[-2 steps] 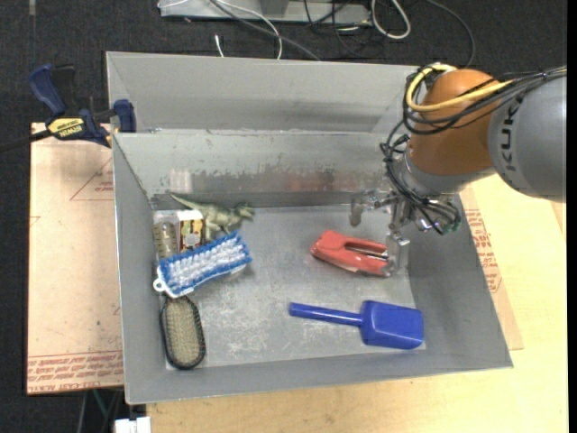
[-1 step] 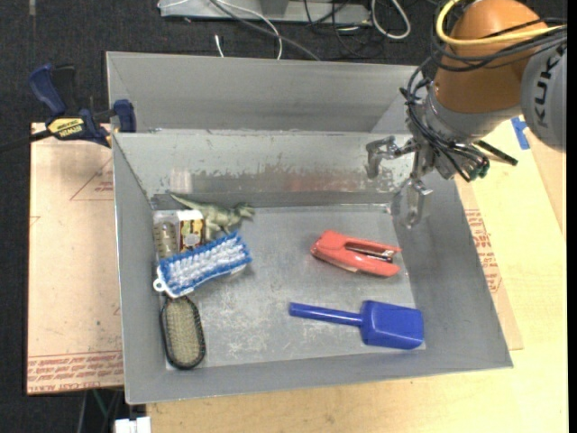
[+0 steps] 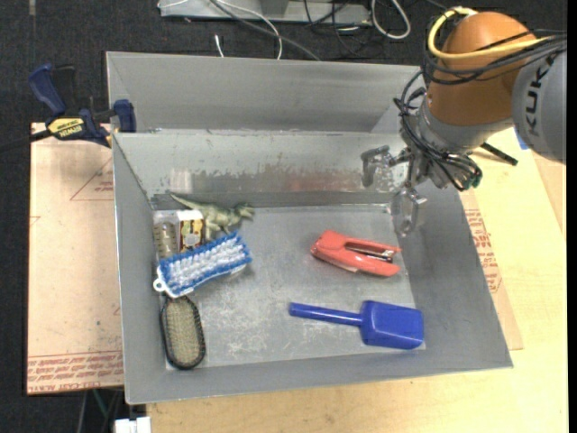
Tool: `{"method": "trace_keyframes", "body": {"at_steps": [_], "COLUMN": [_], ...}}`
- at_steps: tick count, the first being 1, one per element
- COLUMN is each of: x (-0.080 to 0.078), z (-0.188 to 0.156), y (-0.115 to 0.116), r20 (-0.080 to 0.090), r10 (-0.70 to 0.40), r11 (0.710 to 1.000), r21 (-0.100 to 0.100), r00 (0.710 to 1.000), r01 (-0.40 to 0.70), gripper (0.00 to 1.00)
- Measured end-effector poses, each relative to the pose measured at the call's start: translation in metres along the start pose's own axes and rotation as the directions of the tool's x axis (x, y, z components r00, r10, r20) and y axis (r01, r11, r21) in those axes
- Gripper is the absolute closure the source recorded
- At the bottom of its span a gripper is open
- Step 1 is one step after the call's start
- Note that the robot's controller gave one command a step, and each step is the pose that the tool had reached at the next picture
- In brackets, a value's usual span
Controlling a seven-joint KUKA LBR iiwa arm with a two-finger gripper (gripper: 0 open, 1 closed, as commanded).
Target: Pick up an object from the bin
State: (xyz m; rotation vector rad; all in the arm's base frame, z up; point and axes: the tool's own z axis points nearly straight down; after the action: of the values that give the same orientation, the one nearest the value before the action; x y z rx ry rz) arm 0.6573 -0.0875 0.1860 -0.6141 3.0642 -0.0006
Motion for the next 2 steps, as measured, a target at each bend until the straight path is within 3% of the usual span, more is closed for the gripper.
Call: {"method": "trace_keyframes", "body": {"at_steps": [1,2], "x": [0.05,-0.018], "z": [0.042,0.084], "y": [0.055,0.068], "r20": [-0.001,-0.002], "r10": [0.087,-0.015], "r11": [0.996,1.0], "r21": [-0.004,-0.006], "r00": [0.996,1.0], "r01": [-0.087,0.015], "gripper": [0.0,0.0]}}
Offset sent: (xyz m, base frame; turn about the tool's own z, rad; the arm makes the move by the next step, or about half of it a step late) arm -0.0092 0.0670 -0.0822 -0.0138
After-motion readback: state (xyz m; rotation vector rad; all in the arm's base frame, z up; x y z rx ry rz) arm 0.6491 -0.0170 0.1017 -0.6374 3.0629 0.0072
